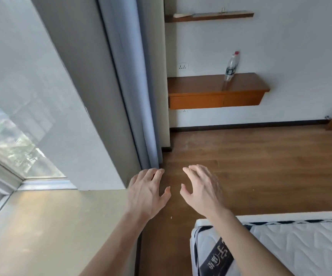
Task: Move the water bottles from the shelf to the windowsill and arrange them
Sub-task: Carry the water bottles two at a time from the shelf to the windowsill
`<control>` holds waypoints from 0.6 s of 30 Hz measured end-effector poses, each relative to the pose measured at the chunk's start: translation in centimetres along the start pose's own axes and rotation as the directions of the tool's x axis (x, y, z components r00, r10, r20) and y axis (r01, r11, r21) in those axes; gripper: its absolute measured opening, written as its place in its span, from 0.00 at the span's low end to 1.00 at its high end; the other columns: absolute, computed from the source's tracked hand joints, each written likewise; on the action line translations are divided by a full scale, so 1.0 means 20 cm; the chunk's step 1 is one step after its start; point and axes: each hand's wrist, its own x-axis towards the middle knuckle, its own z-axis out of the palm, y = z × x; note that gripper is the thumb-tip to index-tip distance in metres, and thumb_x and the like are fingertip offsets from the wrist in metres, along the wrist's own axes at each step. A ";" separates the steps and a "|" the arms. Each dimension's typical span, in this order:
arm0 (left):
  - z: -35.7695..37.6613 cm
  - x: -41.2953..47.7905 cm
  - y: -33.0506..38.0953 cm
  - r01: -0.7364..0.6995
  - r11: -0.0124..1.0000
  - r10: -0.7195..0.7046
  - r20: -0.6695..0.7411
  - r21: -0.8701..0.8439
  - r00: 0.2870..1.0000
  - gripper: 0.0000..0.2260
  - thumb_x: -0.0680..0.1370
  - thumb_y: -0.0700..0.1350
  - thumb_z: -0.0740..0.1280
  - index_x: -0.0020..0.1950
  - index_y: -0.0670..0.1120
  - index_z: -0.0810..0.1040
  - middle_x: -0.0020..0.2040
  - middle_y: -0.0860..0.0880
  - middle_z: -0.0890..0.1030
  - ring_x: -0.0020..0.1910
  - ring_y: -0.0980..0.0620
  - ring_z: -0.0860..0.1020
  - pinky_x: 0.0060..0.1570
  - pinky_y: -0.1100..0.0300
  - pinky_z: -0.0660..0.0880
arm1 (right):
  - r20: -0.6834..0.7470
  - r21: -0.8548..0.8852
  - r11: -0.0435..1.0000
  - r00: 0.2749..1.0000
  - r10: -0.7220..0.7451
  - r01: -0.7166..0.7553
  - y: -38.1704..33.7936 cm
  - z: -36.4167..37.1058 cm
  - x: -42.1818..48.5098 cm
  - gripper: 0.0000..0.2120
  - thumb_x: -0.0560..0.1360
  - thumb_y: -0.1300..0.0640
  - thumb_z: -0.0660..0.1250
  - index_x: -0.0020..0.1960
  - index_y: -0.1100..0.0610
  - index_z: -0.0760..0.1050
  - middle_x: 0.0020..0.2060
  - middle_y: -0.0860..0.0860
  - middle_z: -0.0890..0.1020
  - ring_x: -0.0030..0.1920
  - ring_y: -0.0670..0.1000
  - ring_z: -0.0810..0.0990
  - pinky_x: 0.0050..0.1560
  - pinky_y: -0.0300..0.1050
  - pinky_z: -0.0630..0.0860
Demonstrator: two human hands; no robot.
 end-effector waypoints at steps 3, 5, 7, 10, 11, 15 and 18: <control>0.04 0.17 0.02 -0.025 1.000 0.025 0.008 0.002 1.000 0.23 0.73 0.60 0.61 0.63 0.51 0.76 0.58 0.54 0.80 0.57 0.49 0.78 0.55 0.51 0.76 | -0.001 -0.028 0.999 0.999 0.036 -0.036 0.08 0.01 0.11 0.20 0.70 0.48 0.69 0.61 0.53 0.80 0.55 0.50 0.82 0.57 0.52 0.80 0.53 0.50 0.80; 0.08 0.30 0.01 -0.045 0.999 0.045 0.020 -0.003 0.999 0.23 0.73 0.60 0.61 0.64 0.51 0.76 0.59 0.53 0.80 0.58 0.48 0.78 0.55 0.51 0.76 | -0.019 -0.040 0.998 0.999 0.051 -0.052 0.13 0.04 0.20 0.20 0.70 0.48 0.70 0.60 0.53 0.80 0.55 0.50 0.82 0.56 0.52 0.81 0.53 0.50 0.80; 0.12 0.43 0.00 -0.072 0.997 0.073 0.028 -0.006 0.997 0.23 0.73 0.61 0.61 0.64 0.51 0.76 0.60 0.53 0.80 0.58 0.48 0.78 0.56 0.51 0.75 | -0.054 -0.060 0.996 0.997 0.063 -0.066 0.19 0.07 0.30 0.20 0.69 0.49 0.71 0.59 0.54 0.81 0.54 0.50 0.83 0.55 0.53 0.81 0.52 0.50 0.80; 0.19 0.66 -0.02 -0.117 0.993 0.118 0.033 -0.019 0.993 0.23 0.73 0.61 0.59 0.63 0.51 0.76 0.59 0.53 0.80 0.58 0.48 0.78 0.56 0.51 0.75 | -0.102 -0.085 0.991 0.991 0.092 -0.100 0.27 0.12 0.48 0.20 0.67 0.50 0.74 0.58 0.55 0.82 0.53 0.51 0.83 0.54 0.53 0.82 0.52 0.50 0.79; 0.21 0.75 -0.03 -0.133 0.991 0.134 0.033 -0.025 0.990 0.23 0.73 0.61 0.59 0.63 0.51 0.76 0.59 0.54 0.80 0.58 0.48 0.78 0.56 0.52 0.75 | -0.098 -0.097 0.989 0.990 0.102 -0.112 0.30 0.14 0.55 0.21 0.68 0.49 0.73 0.59 0.54 0.82 0.54 0.51 0.83 0.55 0.53 0.82 0.54 0.50 0.79; 0.31 1.16 -0.09 -0.179 0.982 0.181 0.028 -0.067 0.983 0.23 0.72 0.60 0.61 0.63 0.51 0.76 0.58 0.54 0.80 0.57 0.48 0.78 0.55 0.51 0.76 | -0.053 -0.157 0.973 0.985 0.162 -0.168 0.41 0.22 0.88 0.22 0.73 0.45 0.64 0.64 0.52 0.78 0.59 0.49 0.81 0.60 0.52 0.79 0.58 0.53 0.78; 0.38 1.47 -0.11 -0.220 0.971 0.224 0.031 -0.098 0.974 0.22 0.73 0.60 0.63 0.64 0.52 0.74 0.58 0.53 0.80 0.58 0.48 0.78 0.56 0.50 0.76 | -0.056 -0.206 0.958 0.980 0.192 -0.200 0.49 0.26 1.13 0.22 0.74 0.44 0.64 0.65 0.52 0.78 0.60 0.50 0.81 0.61 0.52 0.79 0.62 0.51 0.77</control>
